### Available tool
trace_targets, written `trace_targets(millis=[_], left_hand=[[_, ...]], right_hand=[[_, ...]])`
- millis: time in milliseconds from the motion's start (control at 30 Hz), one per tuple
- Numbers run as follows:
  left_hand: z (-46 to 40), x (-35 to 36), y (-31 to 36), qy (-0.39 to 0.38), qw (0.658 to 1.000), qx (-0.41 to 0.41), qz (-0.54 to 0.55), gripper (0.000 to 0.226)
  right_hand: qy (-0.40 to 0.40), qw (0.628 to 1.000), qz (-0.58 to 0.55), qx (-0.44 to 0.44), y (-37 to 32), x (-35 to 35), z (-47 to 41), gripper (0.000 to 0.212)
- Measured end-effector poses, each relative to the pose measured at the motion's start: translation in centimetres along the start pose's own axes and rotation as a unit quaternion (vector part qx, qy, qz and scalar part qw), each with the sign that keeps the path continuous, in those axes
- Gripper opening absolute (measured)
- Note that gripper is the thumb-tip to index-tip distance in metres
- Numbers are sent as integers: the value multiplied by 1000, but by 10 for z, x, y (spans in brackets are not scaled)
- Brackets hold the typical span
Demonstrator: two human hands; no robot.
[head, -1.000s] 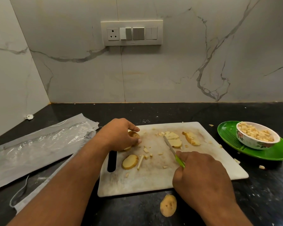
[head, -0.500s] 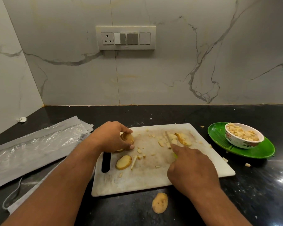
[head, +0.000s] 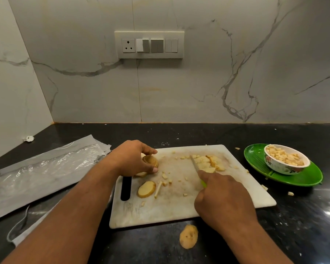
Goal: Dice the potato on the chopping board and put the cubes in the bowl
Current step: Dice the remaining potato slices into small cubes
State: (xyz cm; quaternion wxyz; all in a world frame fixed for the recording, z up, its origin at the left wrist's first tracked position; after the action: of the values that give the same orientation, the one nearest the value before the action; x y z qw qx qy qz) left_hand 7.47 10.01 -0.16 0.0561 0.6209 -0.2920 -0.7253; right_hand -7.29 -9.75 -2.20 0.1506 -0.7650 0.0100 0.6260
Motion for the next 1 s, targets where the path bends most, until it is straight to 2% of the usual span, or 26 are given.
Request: trace_targets(millis=[200, 333, 467, 600, 733, 900, 1000], left_hand=[[0, -2, -4, 0, 1000, 7, 10, 70], [3, -8, -14, -17, 1000, -4, 8, 77], [5, -15, -21, -14, 999, 4, 38, 69], [3, -9, -20, -12, 999, -2, 35, 66], [1, -2, -20, -19, 1000, 1, 22, 64], [1, -6, -18, 9, 999, 12, 32, 53], [2, -6, -13, 9, 1000, 11, 5, 61]], right_hand=[[-53, 995, -10, -85, -35, 1, -16, 62], [-60, 998, 18, -23, -9, -6, -21, 63], [-40, 999, 14, 17, 9, -8, -17, 61], [-15, 1000, -28, -2, -2, -1, -11, 60], [-18, 999, -40, -24, -9, 3, -10, 58], [-23, 998, -45, -30, -7, 4, -11, 58], [-30, 998, -49, -36, -6, 3, -11, 57]])
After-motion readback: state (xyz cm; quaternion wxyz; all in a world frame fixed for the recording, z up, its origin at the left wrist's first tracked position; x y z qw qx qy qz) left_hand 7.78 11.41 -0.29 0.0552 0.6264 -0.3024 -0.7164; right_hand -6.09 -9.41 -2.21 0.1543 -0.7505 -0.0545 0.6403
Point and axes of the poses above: each hand's wrist, its own z-axis away from the middle knuckle, its own x-axis out of the palm, y = z × x, the point moved 2 cm from there along -z, towards the middle knuckle, and after that the axes turned 5 degrees about z, right-handed, at the moved point
